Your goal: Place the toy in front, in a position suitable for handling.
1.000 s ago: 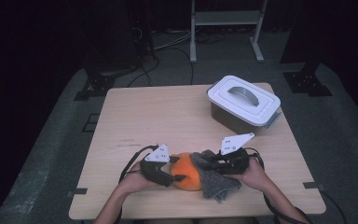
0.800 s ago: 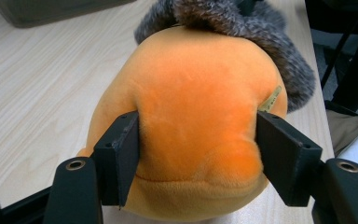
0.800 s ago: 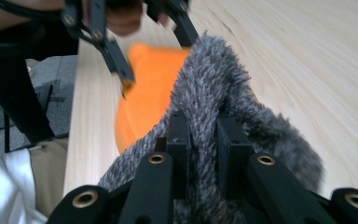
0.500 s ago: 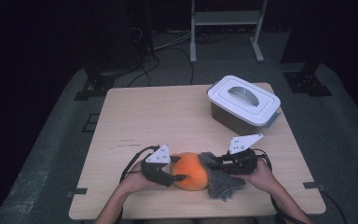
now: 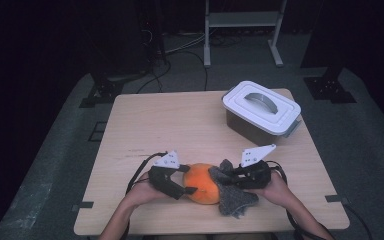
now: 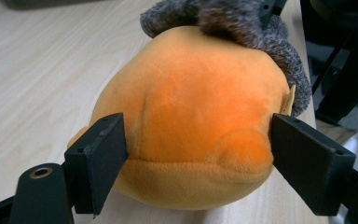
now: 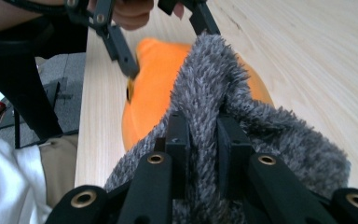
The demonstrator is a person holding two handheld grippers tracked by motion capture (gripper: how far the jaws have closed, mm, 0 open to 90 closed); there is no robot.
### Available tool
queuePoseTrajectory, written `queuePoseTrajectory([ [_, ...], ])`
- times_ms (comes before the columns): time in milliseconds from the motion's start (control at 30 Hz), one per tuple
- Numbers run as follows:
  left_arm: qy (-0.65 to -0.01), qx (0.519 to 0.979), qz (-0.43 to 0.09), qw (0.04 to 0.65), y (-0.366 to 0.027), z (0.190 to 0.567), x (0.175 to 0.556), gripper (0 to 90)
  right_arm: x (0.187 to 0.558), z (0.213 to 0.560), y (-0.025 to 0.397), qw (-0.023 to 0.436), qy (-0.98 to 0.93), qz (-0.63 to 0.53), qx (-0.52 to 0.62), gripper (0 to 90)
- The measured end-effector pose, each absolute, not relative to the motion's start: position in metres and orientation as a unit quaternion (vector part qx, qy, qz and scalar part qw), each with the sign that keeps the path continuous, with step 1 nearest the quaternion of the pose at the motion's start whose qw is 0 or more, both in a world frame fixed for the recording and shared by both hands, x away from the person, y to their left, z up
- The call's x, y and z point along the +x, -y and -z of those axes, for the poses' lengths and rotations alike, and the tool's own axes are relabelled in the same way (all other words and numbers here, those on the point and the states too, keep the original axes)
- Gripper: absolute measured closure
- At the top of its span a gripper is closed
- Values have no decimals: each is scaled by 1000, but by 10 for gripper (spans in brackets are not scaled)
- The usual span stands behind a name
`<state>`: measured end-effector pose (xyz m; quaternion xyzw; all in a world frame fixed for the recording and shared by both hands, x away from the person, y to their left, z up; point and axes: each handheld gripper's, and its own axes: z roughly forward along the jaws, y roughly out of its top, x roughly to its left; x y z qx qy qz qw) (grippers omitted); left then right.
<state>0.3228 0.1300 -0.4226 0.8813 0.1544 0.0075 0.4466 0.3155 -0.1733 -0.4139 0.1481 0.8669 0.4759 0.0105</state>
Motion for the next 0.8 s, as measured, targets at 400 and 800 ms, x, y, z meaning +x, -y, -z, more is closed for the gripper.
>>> queuePoseTrajectory([
  [400,-120,881,-75,451,-117,418,313,358,315,384,151,40,-880,-461,108,765],
  [800,-149,878,-39,452,-124,422,321,340,317,391,165,32,-888,-441,123,766],
])
